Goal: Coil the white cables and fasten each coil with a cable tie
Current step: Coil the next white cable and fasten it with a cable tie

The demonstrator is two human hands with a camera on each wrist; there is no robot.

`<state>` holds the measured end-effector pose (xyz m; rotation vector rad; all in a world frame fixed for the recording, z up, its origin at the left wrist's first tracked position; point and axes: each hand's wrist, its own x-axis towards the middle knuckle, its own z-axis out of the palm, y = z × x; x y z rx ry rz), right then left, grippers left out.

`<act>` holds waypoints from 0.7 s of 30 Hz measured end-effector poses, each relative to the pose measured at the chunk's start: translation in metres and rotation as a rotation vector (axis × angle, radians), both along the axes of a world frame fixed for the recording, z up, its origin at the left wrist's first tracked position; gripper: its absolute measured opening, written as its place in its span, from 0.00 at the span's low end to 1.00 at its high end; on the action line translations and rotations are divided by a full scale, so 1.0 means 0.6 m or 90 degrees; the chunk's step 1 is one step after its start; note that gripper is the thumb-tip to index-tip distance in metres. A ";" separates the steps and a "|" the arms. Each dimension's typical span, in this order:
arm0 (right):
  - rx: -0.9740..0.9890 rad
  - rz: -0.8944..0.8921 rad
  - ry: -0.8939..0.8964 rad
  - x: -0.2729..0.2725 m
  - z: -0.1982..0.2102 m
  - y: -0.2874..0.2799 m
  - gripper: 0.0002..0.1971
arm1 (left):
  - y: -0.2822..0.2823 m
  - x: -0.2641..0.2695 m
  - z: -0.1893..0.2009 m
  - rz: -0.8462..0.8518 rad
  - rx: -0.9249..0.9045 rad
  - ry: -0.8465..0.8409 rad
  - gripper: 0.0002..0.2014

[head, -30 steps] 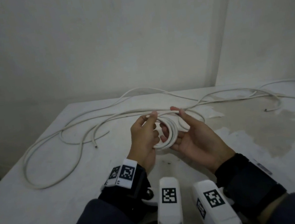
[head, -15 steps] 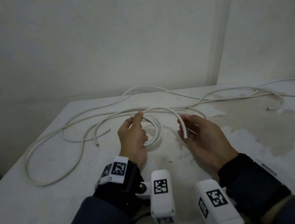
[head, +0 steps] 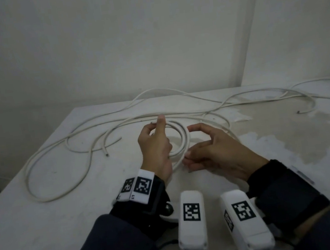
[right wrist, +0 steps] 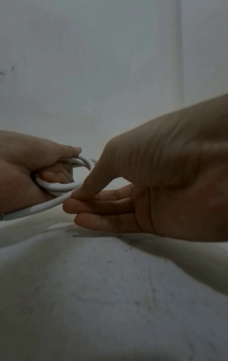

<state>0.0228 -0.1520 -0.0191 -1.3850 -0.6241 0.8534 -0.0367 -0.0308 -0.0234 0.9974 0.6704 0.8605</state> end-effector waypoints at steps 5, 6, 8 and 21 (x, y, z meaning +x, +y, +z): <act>-0.021 0.015 -0.033 0.004 -0.003 -0.005 0.22 | -0.010 0.002 0.000 -0.042 0.116 0.033 0.13; -0.024 0.011 -0.045 0.006 -0.003 -0.006 0.20 | -0.011 0.001 0.001 -0.057 0.123 0.031 0.12; -0.024 0.006 -0.068 0.007 -0.002 -0.008 0.19 | -0.014 -0.001 0.003 -0.079 0.144 0.016 0.12; 0.058 0.072 -0.049 0.007 -0.010 0.007 0.21 | -0.039 0.012 -0.007 -0.040 0.145 -0.022 0.11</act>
